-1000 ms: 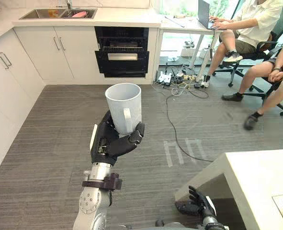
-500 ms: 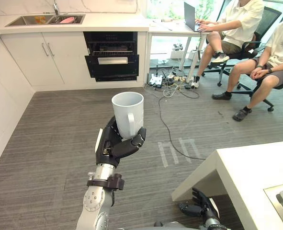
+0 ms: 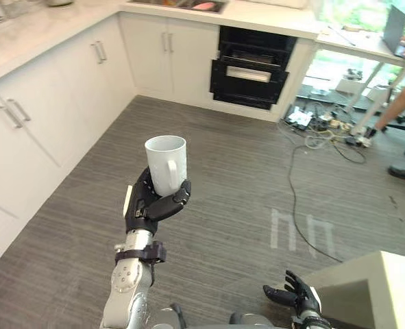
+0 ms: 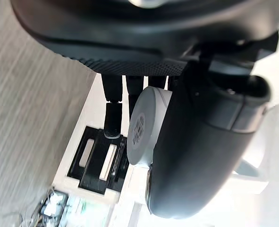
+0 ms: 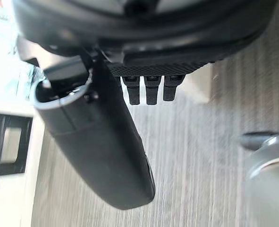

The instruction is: Walk over to the sink, pick up the cup, carry it to the dishwasher, place the cup inside the dishwasher, then close the dishwasher door

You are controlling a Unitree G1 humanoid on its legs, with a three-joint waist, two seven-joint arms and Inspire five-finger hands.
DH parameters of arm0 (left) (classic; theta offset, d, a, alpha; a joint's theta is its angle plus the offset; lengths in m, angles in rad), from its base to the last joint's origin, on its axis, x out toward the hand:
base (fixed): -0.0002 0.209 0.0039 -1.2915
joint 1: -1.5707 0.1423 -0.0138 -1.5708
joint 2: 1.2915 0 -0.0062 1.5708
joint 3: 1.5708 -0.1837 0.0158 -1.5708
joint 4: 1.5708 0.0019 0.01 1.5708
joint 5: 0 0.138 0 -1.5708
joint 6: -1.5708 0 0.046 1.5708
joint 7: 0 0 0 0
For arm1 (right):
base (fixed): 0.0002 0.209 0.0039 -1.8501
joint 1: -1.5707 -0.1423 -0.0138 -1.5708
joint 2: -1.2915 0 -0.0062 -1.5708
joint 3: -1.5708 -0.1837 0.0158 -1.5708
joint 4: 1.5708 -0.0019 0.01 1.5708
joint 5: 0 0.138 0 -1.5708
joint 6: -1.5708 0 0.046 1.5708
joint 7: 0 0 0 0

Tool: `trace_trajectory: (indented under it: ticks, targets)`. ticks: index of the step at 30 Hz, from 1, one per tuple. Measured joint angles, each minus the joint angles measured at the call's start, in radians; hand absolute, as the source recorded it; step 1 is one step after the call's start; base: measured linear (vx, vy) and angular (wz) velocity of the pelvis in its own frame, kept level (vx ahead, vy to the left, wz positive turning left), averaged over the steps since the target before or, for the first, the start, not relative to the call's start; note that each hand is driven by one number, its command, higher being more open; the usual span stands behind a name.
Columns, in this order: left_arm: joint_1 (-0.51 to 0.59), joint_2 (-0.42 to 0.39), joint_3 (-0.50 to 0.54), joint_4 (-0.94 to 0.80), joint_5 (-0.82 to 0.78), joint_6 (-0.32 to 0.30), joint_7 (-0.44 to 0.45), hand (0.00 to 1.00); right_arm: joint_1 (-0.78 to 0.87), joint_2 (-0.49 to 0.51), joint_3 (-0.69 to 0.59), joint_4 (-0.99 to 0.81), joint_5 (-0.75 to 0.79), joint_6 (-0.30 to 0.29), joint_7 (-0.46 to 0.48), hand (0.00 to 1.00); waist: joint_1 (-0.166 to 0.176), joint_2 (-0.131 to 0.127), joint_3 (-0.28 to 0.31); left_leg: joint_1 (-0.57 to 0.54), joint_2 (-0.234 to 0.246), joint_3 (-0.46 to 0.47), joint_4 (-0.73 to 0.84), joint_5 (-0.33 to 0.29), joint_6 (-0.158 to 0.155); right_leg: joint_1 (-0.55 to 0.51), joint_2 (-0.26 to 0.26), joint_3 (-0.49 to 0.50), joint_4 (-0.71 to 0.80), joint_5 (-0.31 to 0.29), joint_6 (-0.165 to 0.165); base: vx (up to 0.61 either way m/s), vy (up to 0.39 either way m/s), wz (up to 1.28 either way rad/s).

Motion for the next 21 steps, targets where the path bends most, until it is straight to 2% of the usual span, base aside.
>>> trace_trajectory:
  ticks: [1,3,4,5,6,8,9,10,11,12,13,14,15,16,17,18,19,20,21]
  targets:
    - [0.001,0.001,0.006,-0.002,0.000,0.000,-0.002,0.30,-0.018,-0.001,0.000,-0.005,-0.009,0.001,-0.003,0.90,0.005,-0.003,0.002,-0.015,-0.021,0.006,0.035,-0.039,0.019,-0.026,-0.029,0.006,0.063,-0.037,0.014,0.11,0.222,0.03]
    - [0.003,0.000,0.006,-0.011,0.001,0.000,-0.003,0.30,-0.018,0.000,0.002,-0.034,-0.021,0.009,-0.003,0.90,0.003,-0.012,0.010,-0.012,-0.049,0.007,0.053,-0.071,0.043,-0.076,-0.061,0.028,0.200,-0.059,-0.010,0.16,0.209,0.01]
    - [0.003,0.006,0.004,-0.012,0.001,0.000,-0.003,0.30,-0.016,-0.001,0.013,-0.060,-0.039,0.013,-0.005,0.90,-0.010,-0.014,0.016,0.000,-0.059,0.005,0.053,-0.086,0.059,-0.159,-0.060,0.086,0.369,-0.052,-0.020,0.25,0.196,0.11]
    - [0.003,0.024,0.004,-0.012,0.002,0.000,-0.003,0.30,-0.014,0.000,0.027,-0.078,-0.059,0.017,-0.005,0.90,-0.026,-0.017,0.027,0.030,-0.064,-0.007,0.043,-0.099,0.064,-0.206,-0.025,0.134,0.472,-0.073,-0.017,0.24,0.133,0.13]
    - [0.003,0.031,0.003,-0.013,0.002,0.000,-0.003,0.30,-0.014,0.000,0.031,-0.084,-0.065,0.017,-0.005,0.90,-0.031,-0.020,0.032,0.051,-0.066,-0.008,0.032,-0.104,0.066,-0.221,-0.007,0.140,0.491,-0.086,-0.017,0.26,0.108,0.09]
    - [-0.006,0.043,-0.002,-0.013,0.002,0.000,-0.003,0.30,-0.011,-0.010,0.031,-0.119,-0.087,0.017,-0.012,0.90,-0.055,-0.021,0.034,0.110,-0.082,-0.019,-0.015,-0.128,0.066,-0.304,0.058,0.135,0.466,-0.101,-0.030,0.31,0.079,0.10]
    - [-0.013,0.045,-0.007,-0.013,0.002,0.000,-0.003,0.30,-0.011,-0.015,0.031,-0.125,-0.087,0.017,-0.015,0.90,-0.063,-0.018,0.036,0.123,-0.086,-0.027,-0.023,-0.135,0.065,-0.325,0.074,0.128,0.442,-0.101,-0.029,0.42,0.096,0.29]
    - [-0.023,0.045,-0.014,-0.013,0.002,0.000,-0.003,0.30,-0.010,-0.023,0.030,-0.128,-0.088,0.017,-0.019,0.90,-0.073,-0.015,0.038,0.144,-0.091,-0.041,-0.038,-0.140,0.049,-0.354,0.095,0.122,0.387,-0.092,-0.023,0.42,0.070,0.42]
    - [-0.039,0.043,-0.031,-0.013,0.001,0.000,-0.003,0.30,-0.006,-0.033,0.029,-0.132,-0.088,0.019,-0.024,0.90,-0.084,-0.013,0.039,0.178,-0.100,-0.062,-0.058,-0.156,0.043,-0.381,0.113,0.113,0.291,-0.064,-0.024,0.58,0.061,0.59]
    - [-0.058,0.039,-0.046,-0.013,0.001,-0.002,-0.003,0.30,0.005,-0.037,0.023,-0.150,-0.091,0.021,-0.027,0.90,-0.095,-0.013,0.039,0.214,-0.109,-0.083,-0.069,-0.174,0.040,-0.404,0.127,0.109,0.235,-0.015,-0.044,0.54,0.029,0.56]
    - [-0.065,0.031,-0.050,-0.013,0.001,-0.003,-0.002,0.30,0.011,-0.038,0.019,-0.162,-0.097,0.025,-0.028,0.90,-0.101,-0.009,0.038,0.232,-0.109,-0.096,-0.070,-0.192,0.031,-0.414,0.139,0.113,0.238,0.013,-0.060,0.77,-0.004,0.71]
    - [-0.070,0.007,-0.066,-0.012,0.000,-0.004,-0.002,0.30,0.038,-0.042,0.019,-0.204,-0.099,0.031,-0.028,0.90,-0.118,0.011,0.028,0.285,-0.094,-0.123,-0.063,-0.230,-0.021,-0.404,0.171,0.127,0.267,0.078,-0.094,0.70,-0.018,0.55]
    - [-0.067,-0.016,-0.071,-0.011,-0.001,-0.004,-0.002,0.30,0.044,-0.045,0.017,-0.219,-0.100,0.033,-0.027,0.90,-0.119,0.040,0.020,0.281,-0.061,-0.131,0.004,-0.235,-0.028,-0.379,0.178,0.103,0.287,0.044,-0.089,0.72,-0.026,0.44]
    - [-0.068,-0.027,-0.077,-0.012,-0.001,-0.004,-0.002,0.30,0.050,-0.044,0.019,-0.231,-0.101,0.035,-0.026,0.90,-0.116,0.052,0.022,0.258,-0.038,-0.134,0.093,-0.230,-0.037,-0.355,0.184,0.089,0.288,0.027,-0.096,0.59,-0.036,0.27]
    - [-0.075,-0.048,-0.084,-0.011,-0.006,-0.004,-0.003,0.30,0.057,-0.045,0.022,-0.277,-0.101,0.036,-0.023,0.90,-0.117,0.076,0.036,0.170,0.014,-0.123,0.354,-0.148,-0.069,-0.293,0.196,0.063,0.281,0.018,-0.096,0.86,-0.062,0.24]
    - [-0.071,-0.059,-0.091,-0.012,-0.009,-0.004,-0.006,0.30,0.073,-0.047,0.028,-0.338,-0.101,0.035,-0.025,0.90,-0.103,0.086,0.041,0.077,0.084,-0.096,0.593,0.022,-0.048,-0.202,0.204,0.067,0.232,0.006,-0.104,0.71,-0.054,0.21]
    - [-0.071,-0.062,-0.100,-0.012,-0.010,-0.004,-0.007,0.30,0.084,-0.046,0.031,-0.364,-0.100,0.031,-0.028,0.90,-0.090,0.085,0.041,0.042,0.121,-0.071,0.695,0.015,-0.038,-0.142,0.211,0.077,0.188,0.000,-0.107,0.82,-0.051,-0.02]
    - [-0.072,-0.061,-0.114,-0.018,-0.013,-0.005,-0.007,0.30,0.090,-0.042,0.031,-0.386,-0.096,0.021,-0.032,0.90,-0.068,0.081,0.042,-0.021,0.173,-0.045,0.797,-0.024,-0.026,-0.031,0.212,0.092,0.109,-0.001,-0.108,0.53,-0.013,-0.19]
    - [-0.072,-0.059,-0.124,-0.028,-0.020,-0.010,-0.010,0.30,0.082,-0.043,0.028,-0.407,-0.095,0.007,-0.040,0.90,-0.047,0.077,0.042,-0.083,0.194,-0.026,0.810,-0.061,-0.022,0.049,0.200,0.115,0.053,-0.004,-0.113,0.79,0.017,-0.21]
